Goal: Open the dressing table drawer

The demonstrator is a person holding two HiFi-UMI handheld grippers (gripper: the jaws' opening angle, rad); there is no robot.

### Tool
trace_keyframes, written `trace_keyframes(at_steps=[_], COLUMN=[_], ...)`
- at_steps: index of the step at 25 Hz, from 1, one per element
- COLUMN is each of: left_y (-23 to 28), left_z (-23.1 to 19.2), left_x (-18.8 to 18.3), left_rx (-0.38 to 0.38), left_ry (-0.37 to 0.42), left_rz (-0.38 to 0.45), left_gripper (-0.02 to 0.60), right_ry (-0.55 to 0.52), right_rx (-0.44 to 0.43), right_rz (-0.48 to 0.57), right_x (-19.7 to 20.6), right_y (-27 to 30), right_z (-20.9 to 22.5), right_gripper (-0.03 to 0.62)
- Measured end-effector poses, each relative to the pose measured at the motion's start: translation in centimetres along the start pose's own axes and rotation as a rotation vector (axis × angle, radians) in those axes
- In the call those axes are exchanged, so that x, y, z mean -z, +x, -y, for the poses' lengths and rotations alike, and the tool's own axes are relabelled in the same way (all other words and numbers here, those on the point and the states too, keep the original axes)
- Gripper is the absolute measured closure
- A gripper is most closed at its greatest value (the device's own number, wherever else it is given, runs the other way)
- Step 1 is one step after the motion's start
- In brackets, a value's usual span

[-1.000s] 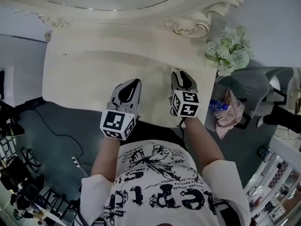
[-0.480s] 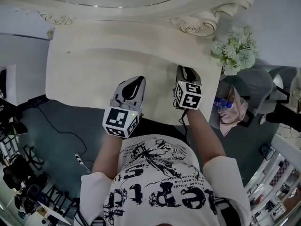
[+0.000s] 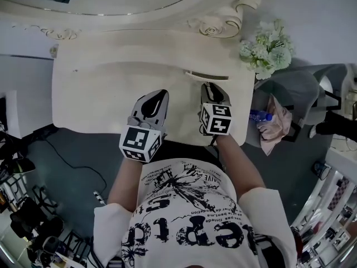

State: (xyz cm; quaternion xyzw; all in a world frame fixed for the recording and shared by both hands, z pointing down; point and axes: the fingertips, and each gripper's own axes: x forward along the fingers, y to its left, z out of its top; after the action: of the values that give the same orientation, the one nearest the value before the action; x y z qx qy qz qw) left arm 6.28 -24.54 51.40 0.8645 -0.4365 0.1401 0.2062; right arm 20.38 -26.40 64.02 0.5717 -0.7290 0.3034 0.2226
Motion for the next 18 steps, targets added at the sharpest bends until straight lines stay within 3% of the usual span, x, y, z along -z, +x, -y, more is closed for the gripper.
trace_keyframes(at_steps=[18], left_y=[-0.5], left_z=[1.6], left_x=[2.1], left_rx=[0.034], left_ry=[-0.001], left_rz=[-0.022], left_gripper=[0.561], right_ry=[0.050], right_rx=[-0.015], right_rz=[-0.015], right_x=[3.1], right_y=[-2.4], right_z=[-1.0], right_gripper=[0.485])
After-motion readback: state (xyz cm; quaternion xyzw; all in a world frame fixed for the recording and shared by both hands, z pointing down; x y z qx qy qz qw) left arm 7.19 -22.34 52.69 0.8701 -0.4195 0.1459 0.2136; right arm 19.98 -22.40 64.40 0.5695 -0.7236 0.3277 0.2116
